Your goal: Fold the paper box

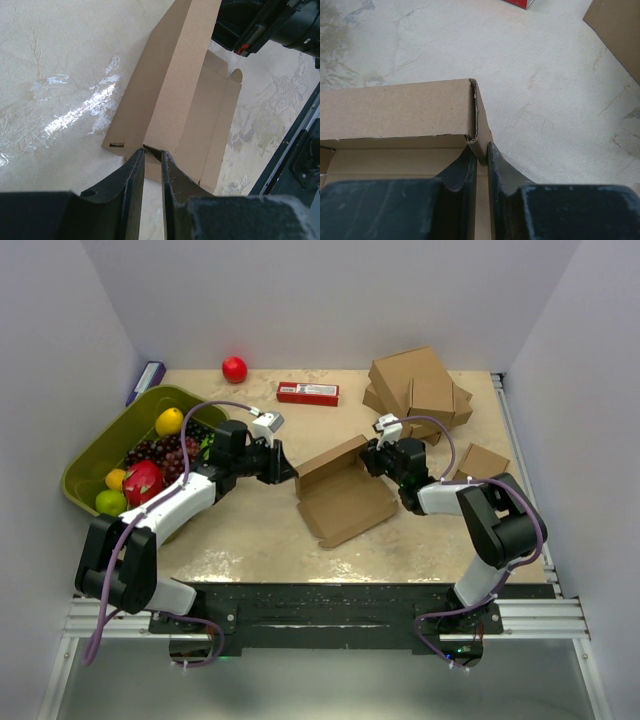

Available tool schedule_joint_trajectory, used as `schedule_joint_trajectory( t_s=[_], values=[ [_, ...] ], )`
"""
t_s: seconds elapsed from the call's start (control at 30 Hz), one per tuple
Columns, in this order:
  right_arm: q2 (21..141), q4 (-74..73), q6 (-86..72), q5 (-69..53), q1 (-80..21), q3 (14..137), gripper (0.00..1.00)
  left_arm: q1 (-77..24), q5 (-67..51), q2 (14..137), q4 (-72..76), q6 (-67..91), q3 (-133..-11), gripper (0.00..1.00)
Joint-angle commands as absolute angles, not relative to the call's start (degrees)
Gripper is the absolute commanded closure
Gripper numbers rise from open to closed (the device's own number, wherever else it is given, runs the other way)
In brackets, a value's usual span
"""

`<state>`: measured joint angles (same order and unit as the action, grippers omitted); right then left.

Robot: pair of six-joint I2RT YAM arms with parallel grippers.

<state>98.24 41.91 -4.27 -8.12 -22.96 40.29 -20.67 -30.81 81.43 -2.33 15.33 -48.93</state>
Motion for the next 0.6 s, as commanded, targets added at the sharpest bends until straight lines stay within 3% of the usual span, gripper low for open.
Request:
schedule_joint_trajectory(
  t_s=[0.0,0.2,0.57],
  values=[
    [98.2,44.7,-4.9,-10.7,-23.6,42.7,0.93,-21.0,-30.3,83.0,-6.5,12.7,-49.0,0.77],
    [98.0,43.5,-4.5,-7.1,-25.6,42.8,1.0,-21.0,-30.4,83.3,-6.5,12.7,-49.1,0.77],
    [98.8,41.6,-6.3,12.8,-32.8,42.5,1.0,-21.0,-30.9,83.4,-5.9,12.8,-49.0,0.78]
  ],
)
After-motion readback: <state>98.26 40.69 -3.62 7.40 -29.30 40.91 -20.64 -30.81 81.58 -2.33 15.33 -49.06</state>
